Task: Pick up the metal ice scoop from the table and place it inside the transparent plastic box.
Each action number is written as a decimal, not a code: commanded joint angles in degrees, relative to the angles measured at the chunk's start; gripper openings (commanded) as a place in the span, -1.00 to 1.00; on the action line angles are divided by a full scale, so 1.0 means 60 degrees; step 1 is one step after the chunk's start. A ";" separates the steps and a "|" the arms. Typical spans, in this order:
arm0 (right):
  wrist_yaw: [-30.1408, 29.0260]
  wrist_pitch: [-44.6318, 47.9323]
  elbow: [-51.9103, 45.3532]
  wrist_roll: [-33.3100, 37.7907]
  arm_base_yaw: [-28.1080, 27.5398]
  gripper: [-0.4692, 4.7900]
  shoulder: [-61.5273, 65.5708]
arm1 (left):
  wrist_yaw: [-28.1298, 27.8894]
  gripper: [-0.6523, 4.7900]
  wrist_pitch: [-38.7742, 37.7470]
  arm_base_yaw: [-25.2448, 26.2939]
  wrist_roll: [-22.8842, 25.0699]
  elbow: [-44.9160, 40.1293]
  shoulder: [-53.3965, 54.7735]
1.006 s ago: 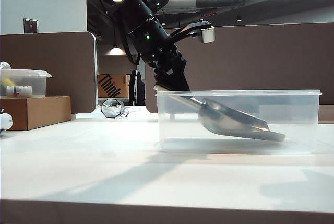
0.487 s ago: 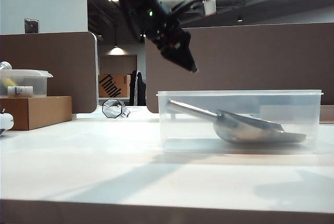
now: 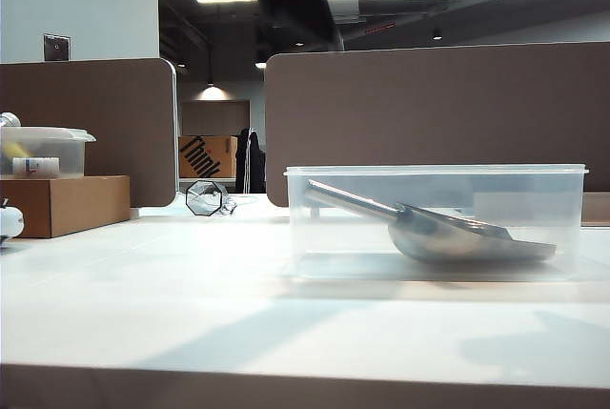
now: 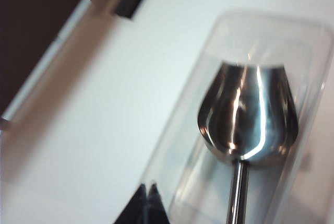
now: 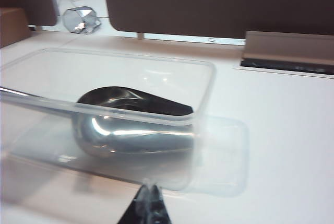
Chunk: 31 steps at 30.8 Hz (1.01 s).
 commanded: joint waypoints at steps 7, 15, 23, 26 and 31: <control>-0.0011 0.0164 0.0007 -0.0018 -0.1107 -0.82 0.0004 | 0.1133 -0.78 0.0455 -0.0127 -0.2007 -0.0011 -0.2677; 0.0036 0.0160 0.0007 -0.0022 -0.1880 -0.82 0.0004 | 0.0146 -0.78 0.1271 -0.1100 -0.2426 -0.1603 -0.5431; 0.0022 0.0164 0.0007 -0.0022 -0.1902 -0.82 0.0004 | -0.2710 -0.78 0.2816 -0.3122 -0.2696 -0.5723 -0.9184; 0.0018 0.0164 0.0011 -0.0018 -0.1898 -0.82 0.0004 | -0.3275 -0.78 0.3162 -0.3858 -0.3260 -0.7107 -1.0539; 0.0015 0.0164 0.0011 -0.0018 -0.1898 -0.82 0.0004 | -0.4113 -0.78 0.3228 -0.4707 -0.3544 -0.8714 -1.2754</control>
